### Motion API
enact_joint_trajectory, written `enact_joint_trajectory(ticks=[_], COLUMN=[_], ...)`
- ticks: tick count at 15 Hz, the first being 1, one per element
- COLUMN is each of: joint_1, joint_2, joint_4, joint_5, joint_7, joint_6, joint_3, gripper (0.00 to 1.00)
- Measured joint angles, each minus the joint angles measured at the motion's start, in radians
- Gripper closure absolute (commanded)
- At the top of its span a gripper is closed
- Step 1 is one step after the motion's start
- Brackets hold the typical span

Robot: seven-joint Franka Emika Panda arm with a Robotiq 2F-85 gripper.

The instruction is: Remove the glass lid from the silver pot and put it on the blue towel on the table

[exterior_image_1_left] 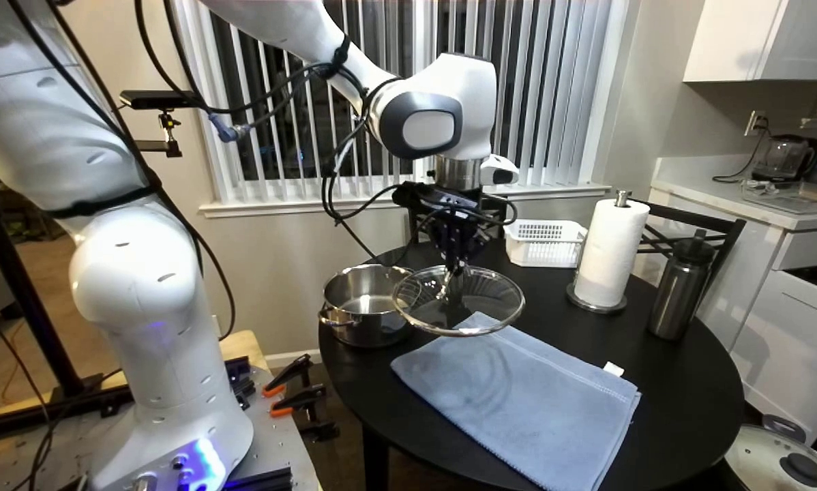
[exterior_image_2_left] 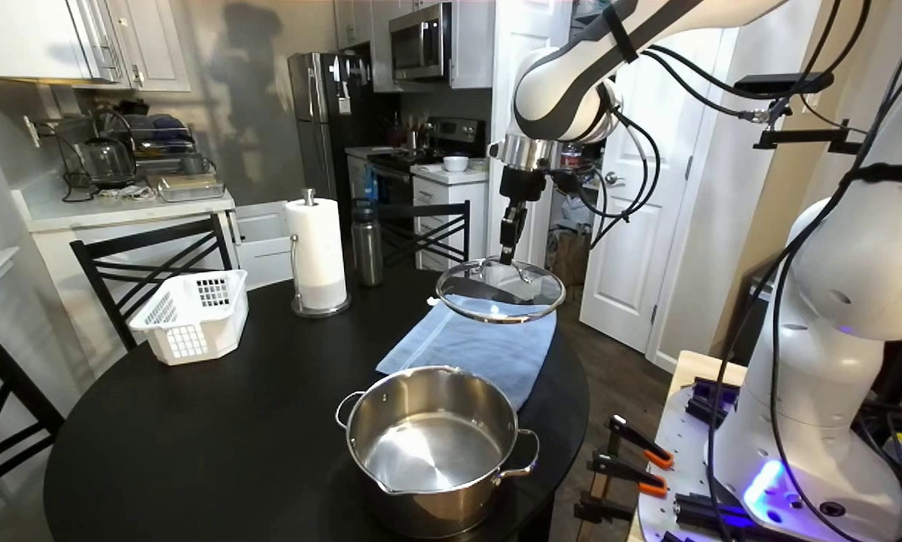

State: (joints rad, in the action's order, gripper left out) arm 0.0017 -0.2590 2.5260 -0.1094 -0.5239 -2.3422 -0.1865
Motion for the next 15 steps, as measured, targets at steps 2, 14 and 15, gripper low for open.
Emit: enact_joint_trajectory(ticks=[2, 14, 15], joint_1=[-0.020, -0.055, -0.058], joint_2=[0.014, 0.338, 0.360], joint_4=[-0.001, -0.175, -0.193], joint_5=[0.002, 0.080, 0.075], joint_7=[0.000, 0.042, 0.042], joint_6=[-0.052, -0.171, -0.171], joint_3=[-0.013, 0.013, 0.021], gripper=[0.96, 0.96, 0.96])
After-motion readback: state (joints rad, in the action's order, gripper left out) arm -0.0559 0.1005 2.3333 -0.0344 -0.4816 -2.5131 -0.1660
